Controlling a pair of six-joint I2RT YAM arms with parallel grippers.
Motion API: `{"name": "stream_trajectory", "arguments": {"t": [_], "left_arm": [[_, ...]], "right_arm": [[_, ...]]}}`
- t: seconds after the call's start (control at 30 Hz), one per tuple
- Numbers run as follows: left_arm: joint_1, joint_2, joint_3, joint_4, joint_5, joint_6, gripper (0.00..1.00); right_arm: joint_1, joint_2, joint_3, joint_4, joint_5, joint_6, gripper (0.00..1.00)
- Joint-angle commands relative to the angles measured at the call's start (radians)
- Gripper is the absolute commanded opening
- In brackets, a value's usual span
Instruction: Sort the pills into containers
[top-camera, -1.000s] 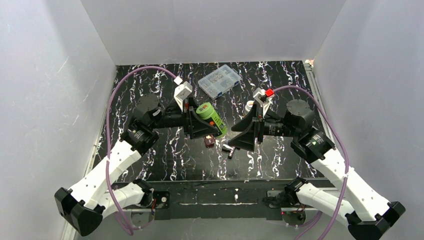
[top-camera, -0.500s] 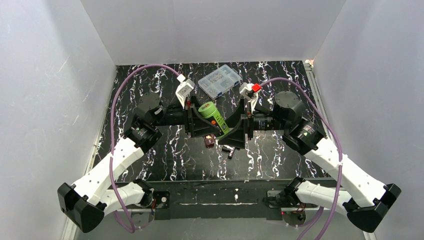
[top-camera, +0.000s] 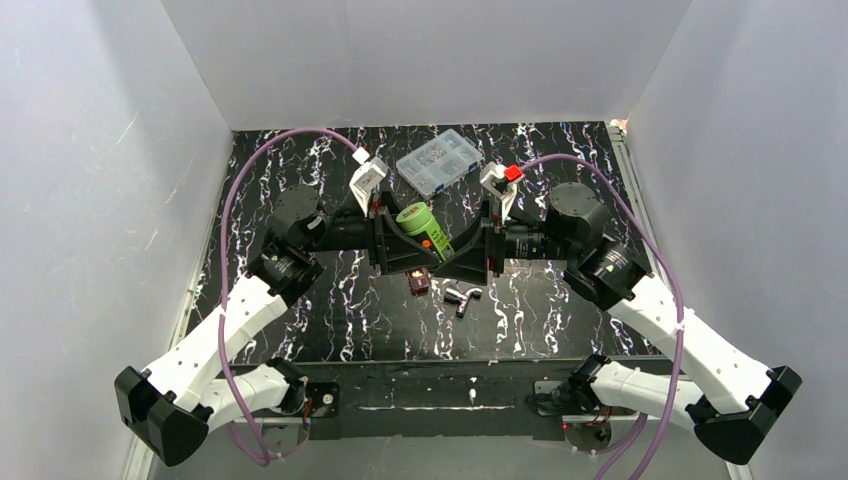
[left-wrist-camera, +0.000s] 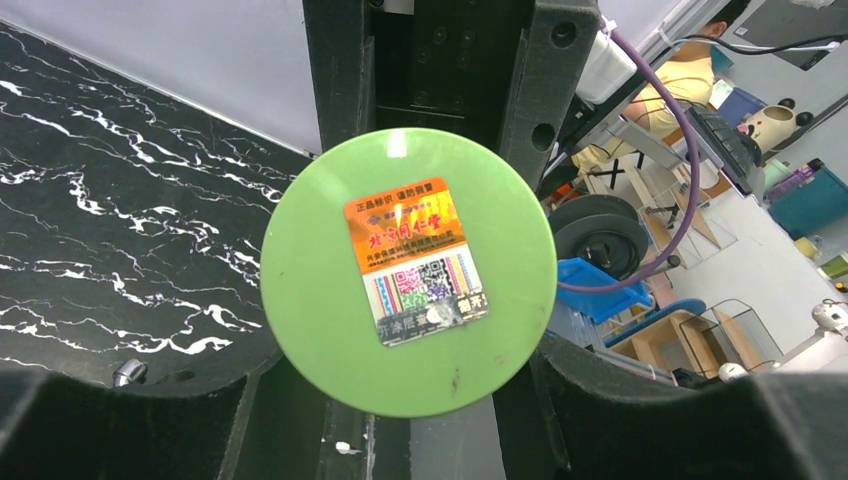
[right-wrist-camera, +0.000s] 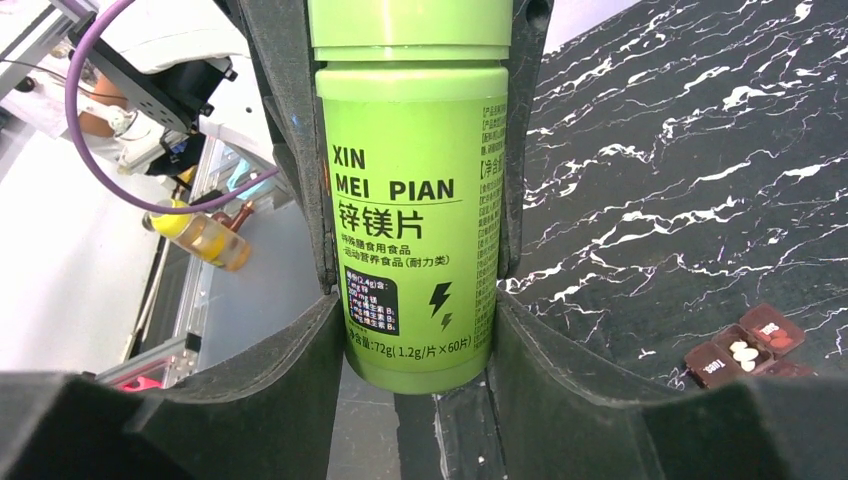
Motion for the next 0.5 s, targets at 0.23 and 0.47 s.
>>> {"name": "stream_trajectory", "arguments": {"t": [0.23, 0.47], "left_arm": [[0.005, -0.059, 0.003, 0.079, -0.114, -0.013, 0.43], [0.005, -0.080, -0.012, 0.090, -0.167, -0.016, 0.64]], "right_arm": [[0.032, -0.009, -0.045, 0.172, 0.059, 0.073, 0.30], [0.052, 0.002, -0.044, 0.183, 0.073, 0.070, 0.28]]}}
